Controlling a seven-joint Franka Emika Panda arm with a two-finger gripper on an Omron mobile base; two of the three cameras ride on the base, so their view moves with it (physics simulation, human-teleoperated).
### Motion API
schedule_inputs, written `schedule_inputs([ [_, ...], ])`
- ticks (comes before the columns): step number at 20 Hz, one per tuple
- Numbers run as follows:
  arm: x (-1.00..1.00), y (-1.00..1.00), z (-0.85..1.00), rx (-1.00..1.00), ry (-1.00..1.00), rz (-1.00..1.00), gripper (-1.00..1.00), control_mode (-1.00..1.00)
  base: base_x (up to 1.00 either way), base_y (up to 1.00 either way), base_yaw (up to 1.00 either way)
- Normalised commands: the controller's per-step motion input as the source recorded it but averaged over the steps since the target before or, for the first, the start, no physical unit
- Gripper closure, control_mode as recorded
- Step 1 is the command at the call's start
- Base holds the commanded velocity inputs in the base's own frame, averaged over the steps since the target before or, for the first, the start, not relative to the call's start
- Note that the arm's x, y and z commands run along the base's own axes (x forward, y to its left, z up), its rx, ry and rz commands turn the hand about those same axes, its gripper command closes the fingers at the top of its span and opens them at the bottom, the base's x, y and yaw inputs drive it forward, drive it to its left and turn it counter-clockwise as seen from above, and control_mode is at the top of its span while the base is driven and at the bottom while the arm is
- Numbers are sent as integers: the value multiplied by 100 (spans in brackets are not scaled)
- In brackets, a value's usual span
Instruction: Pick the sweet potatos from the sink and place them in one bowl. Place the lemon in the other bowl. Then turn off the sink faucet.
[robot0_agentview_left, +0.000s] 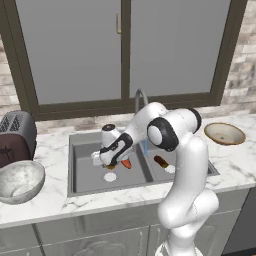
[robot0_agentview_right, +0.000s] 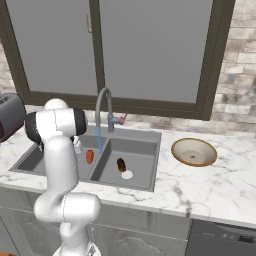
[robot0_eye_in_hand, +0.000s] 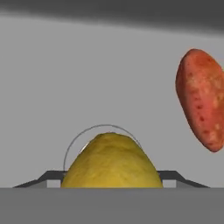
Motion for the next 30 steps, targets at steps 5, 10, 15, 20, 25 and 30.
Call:
schedule_inputs([
  [5,-49,18,91,13,-20,0,100,-100,0,0,0],
  [10,-64,3,97,23,-5,1,100,-100,0,0,0],
  [15,-57,0,100,27,0,4,100,-100,0,0,0],
  [20,-38,11,95,20,0,4,100,-100,0,0,0],
  [25,-17,46,74,10,8,8,100,-100,0,0,0],
  [30,-11,55,63,4,15,9,100,-100,0,0,0],
])
